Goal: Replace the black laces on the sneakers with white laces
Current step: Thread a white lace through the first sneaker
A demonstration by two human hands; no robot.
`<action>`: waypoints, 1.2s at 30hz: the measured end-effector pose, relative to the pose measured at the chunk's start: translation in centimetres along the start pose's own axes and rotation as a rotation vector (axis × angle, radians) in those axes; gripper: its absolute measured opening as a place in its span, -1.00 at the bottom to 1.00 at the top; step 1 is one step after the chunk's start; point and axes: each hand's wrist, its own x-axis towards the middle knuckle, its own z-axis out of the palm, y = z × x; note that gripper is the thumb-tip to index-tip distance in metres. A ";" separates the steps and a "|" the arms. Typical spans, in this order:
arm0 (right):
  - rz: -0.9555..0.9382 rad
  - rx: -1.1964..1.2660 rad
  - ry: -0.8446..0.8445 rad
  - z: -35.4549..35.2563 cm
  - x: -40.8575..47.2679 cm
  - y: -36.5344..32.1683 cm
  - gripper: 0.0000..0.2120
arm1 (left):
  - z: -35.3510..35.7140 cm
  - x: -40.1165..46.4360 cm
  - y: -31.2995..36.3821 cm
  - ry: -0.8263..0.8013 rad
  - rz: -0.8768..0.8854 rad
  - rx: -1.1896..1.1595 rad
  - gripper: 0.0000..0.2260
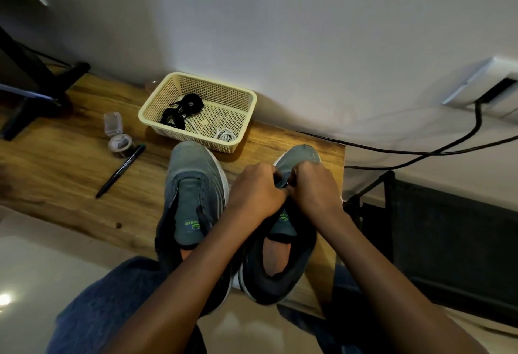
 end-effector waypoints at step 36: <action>0.288 0.544 0.073 2.3 -0.7 0.9 -0.93 | 0.0 0.4 -0.5 -0.059 -0.052 -0.085 -0.72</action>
